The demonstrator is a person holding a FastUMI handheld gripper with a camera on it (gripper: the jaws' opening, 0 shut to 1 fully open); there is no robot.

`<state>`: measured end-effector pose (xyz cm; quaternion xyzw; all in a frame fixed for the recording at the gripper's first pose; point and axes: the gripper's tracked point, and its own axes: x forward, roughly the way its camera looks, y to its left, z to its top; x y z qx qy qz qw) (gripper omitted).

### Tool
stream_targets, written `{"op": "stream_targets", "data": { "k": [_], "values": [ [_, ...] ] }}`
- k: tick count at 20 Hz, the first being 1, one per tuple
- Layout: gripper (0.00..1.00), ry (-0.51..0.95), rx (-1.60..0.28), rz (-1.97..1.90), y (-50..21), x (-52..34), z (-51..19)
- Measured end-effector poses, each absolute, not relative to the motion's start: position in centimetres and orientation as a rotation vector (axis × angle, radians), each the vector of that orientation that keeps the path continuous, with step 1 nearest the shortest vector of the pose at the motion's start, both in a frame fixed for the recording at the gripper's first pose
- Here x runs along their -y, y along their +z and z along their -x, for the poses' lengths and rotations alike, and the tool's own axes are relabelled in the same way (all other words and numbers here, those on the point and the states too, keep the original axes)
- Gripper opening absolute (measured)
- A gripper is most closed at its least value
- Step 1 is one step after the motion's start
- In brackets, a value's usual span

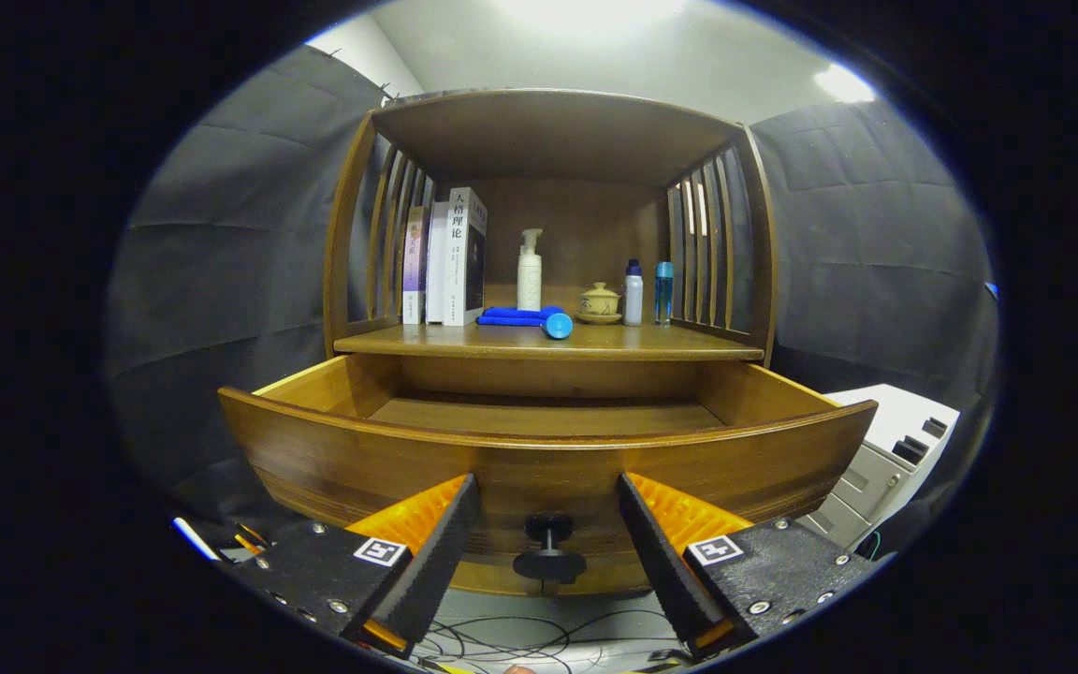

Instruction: Pull open the drawer, take out the items inside it, and place them on the countertop above the cabinet.

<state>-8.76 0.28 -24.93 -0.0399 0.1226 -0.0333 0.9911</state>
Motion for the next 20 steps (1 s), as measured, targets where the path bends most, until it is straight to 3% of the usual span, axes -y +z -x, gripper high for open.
{"op": "stream_targets", "data": {
  "k": [20],
  "values": [
    [0.95, -0.048, -0.259, 0.014, -25.6, 0.6, -0.2]
  ]
}}
